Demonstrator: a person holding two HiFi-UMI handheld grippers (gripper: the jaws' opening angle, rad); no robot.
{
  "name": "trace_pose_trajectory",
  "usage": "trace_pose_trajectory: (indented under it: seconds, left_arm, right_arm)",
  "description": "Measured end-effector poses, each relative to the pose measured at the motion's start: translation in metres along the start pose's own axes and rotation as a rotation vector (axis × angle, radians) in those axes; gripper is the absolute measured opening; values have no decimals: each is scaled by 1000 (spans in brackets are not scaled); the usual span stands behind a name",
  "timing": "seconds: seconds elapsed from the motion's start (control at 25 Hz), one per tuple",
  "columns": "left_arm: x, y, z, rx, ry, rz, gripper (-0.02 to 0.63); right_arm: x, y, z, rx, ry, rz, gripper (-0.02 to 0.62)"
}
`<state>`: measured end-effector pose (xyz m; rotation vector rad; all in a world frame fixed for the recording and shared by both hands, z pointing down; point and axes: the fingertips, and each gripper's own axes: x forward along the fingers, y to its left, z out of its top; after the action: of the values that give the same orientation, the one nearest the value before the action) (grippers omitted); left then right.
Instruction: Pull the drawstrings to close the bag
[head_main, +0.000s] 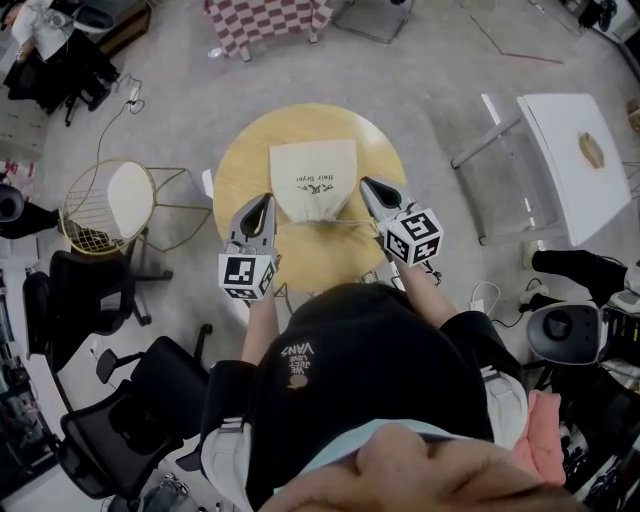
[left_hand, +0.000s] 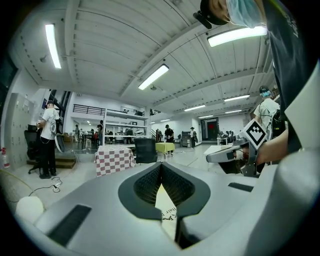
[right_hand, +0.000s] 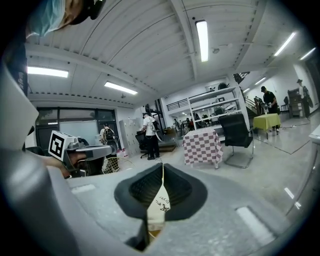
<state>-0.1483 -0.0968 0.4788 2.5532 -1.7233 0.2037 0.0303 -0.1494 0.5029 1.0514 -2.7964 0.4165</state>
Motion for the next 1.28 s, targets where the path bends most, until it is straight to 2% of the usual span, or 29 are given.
trace_pose_trajectory:
  seconds: [0.48,1.28]
  left_arm:
    - [0,-11,-1,-6,5,-3,11]
    - [6,-9,0,5,15,-14,11]
  right_arm:
    - [11,15,-1,-32,33,77,-2]
    - [24,17,-4,-97,82,88,-3]
